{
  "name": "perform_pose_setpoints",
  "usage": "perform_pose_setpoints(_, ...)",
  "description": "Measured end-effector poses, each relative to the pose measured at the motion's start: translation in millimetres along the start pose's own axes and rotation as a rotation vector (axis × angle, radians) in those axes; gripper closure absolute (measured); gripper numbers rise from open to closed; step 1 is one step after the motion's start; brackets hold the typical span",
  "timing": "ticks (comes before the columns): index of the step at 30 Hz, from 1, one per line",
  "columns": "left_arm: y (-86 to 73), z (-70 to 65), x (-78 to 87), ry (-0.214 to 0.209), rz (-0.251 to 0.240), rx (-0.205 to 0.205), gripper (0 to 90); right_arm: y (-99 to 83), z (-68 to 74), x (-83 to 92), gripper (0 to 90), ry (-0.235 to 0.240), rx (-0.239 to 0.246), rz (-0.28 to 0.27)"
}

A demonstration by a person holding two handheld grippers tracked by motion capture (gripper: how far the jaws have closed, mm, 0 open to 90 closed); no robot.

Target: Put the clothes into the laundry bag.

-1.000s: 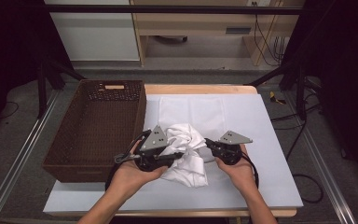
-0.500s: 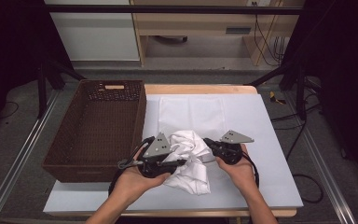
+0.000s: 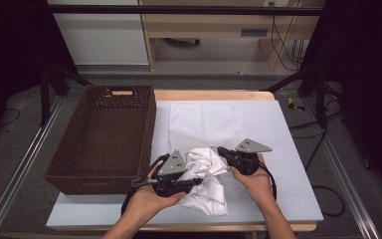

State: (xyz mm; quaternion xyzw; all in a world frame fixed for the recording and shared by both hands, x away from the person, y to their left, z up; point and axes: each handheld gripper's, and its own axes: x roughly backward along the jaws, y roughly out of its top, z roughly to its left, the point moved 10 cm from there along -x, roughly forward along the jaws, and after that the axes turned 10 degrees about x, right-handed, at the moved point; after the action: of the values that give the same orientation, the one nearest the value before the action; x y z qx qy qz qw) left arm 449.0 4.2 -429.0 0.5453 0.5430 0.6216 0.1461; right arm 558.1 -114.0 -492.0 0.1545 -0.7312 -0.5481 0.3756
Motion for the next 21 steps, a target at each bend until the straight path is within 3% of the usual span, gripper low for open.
perform_pose_setpoints(10,-8.1,-3.4,-20.6,-0.025,0.05,-0.01,68.2,1.4,-0.5,1.4,88.9,0.001,-0.013,-0.008)
perform_pose_setpoints(13,-9.8,0.1,-25.7,-0.014,0.063,-0.025,68.2,1.8,-1.2,2.0,88.9,0.0,-0.017,-0.011)
perform_pose_setpoints(21,-10.4,9.1,-34.2,0.007,0.07,-0.011,68.2,4.1,-1.2,3.0,89.1,-0.002,-0.01,-0.018)
